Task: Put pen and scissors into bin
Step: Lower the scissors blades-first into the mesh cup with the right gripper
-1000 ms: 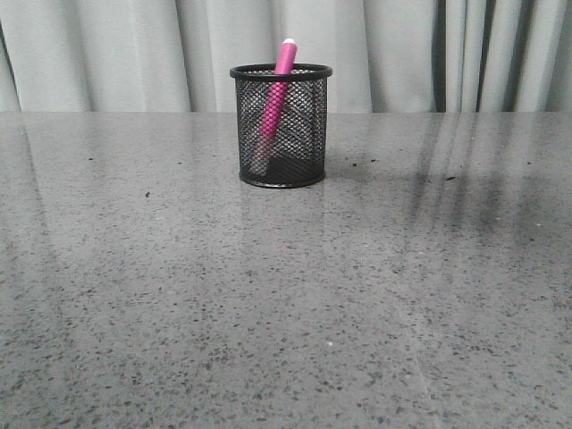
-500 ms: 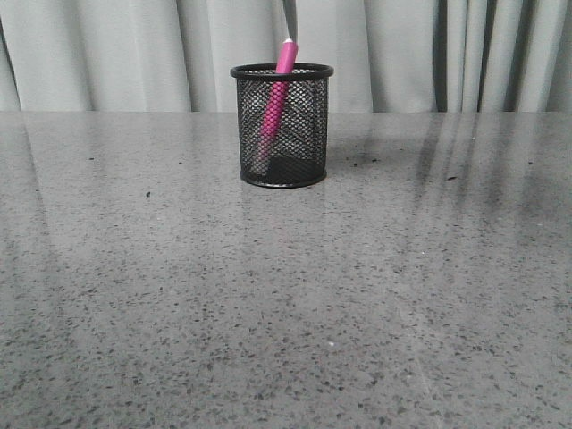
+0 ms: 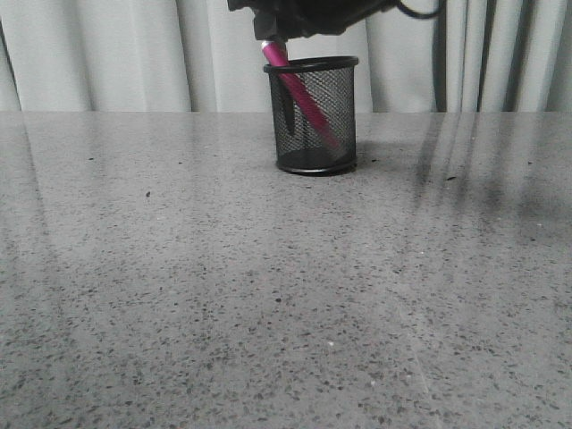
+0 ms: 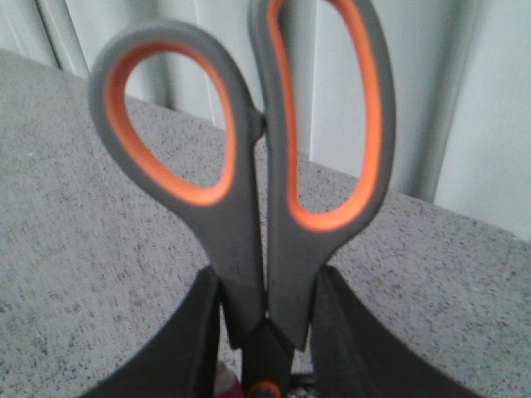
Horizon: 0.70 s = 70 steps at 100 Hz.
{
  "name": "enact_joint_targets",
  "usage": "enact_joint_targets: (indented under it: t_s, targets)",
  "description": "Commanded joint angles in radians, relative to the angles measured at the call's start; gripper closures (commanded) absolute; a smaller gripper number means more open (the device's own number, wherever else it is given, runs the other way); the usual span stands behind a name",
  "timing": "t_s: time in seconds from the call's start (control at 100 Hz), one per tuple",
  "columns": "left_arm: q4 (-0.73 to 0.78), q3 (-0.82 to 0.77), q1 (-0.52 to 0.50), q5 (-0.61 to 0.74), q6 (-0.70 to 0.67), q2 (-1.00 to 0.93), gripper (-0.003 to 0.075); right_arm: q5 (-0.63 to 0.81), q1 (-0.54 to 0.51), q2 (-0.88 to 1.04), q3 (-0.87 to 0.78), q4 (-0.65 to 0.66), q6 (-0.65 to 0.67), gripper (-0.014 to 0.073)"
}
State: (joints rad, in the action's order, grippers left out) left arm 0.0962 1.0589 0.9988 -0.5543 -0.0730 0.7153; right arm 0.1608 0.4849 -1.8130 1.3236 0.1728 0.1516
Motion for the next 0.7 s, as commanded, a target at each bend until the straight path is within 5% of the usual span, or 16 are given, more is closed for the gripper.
enact_joint_targets:
  t_s: [0.0, 0.69]
  targets:
    - [-0.001, 0.011, 0.008, 0.087, -0.012, 0.001, 0.0397, 0.082, -0.006, 0.051, -0.011, -0.033, -0.006, 0.0666]
    - [0.021, 0.008, 0.008, 0.091, -0.012, 0.001, 0.0397, 0.168, -0.007, 0.116, -0.123, -0.047, -0.007, 0.0666]
